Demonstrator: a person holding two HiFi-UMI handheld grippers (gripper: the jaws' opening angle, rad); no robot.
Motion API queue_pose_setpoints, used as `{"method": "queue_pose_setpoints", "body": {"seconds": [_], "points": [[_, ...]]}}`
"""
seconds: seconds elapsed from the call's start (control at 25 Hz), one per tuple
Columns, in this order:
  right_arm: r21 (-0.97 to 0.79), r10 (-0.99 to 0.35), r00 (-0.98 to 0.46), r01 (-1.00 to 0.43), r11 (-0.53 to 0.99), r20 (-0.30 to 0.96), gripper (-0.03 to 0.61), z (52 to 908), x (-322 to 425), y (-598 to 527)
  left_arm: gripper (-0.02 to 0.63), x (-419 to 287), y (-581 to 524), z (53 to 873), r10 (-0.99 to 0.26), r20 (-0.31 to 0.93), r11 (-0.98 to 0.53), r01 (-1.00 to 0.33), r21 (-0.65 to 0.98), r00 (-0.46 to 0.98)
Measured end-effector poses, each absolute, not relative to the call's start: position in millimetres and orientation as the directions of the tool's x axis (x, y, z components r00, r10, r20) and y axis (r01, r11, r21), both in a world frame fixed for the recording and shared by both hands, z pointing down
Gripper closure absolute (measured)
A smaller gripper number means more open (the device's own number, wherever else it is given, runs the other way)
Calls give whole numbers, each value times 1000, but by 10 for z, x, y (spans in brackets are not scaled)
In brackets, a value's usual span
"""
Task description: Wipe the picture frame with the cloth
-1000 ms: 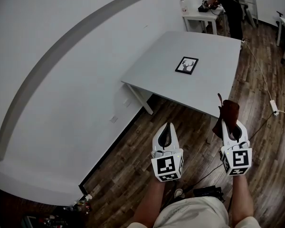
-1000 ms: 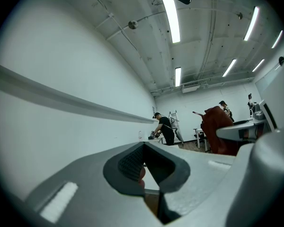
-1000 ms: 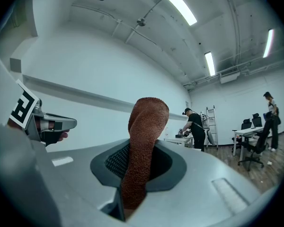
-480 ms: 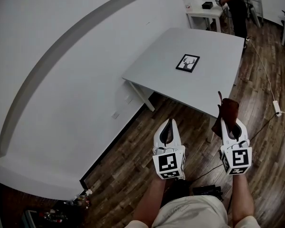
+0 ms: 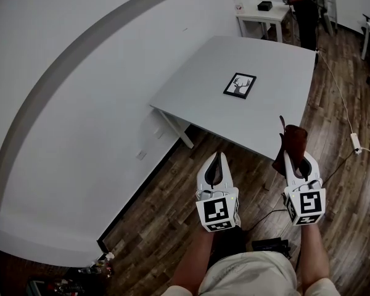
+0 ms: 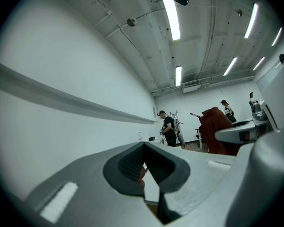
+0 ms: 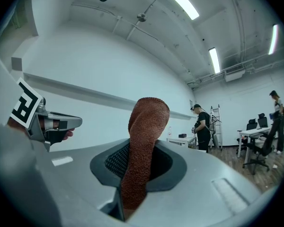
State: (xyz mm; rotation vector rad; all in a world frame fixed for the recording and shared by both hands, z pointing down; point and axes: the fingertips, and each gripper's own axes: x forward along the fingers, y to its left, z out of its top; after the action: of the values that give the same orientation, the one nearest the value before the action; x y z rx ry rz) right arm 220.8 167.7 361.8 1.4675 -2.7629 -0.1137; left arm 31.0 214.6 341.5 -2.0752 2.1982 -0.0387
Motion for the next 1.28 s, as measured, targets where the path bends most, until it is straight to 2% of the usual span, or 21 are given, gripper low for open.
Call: {"method": "queue_pose_setpoints", "body": {"seconds": [0.76, 1.28], "points": [[116, -861, -503, -853, 509, 78, 485, 3656, 649, 85, 614, -1290, 488, 3552, -999, -53, 1, -999, -39, 1], [115, -874, -478, -866, 486, 89, 485, 3671, 323, -450, 614, -1598, -109, 3537, -998, -57, -32, -999, -34, 34]]}}
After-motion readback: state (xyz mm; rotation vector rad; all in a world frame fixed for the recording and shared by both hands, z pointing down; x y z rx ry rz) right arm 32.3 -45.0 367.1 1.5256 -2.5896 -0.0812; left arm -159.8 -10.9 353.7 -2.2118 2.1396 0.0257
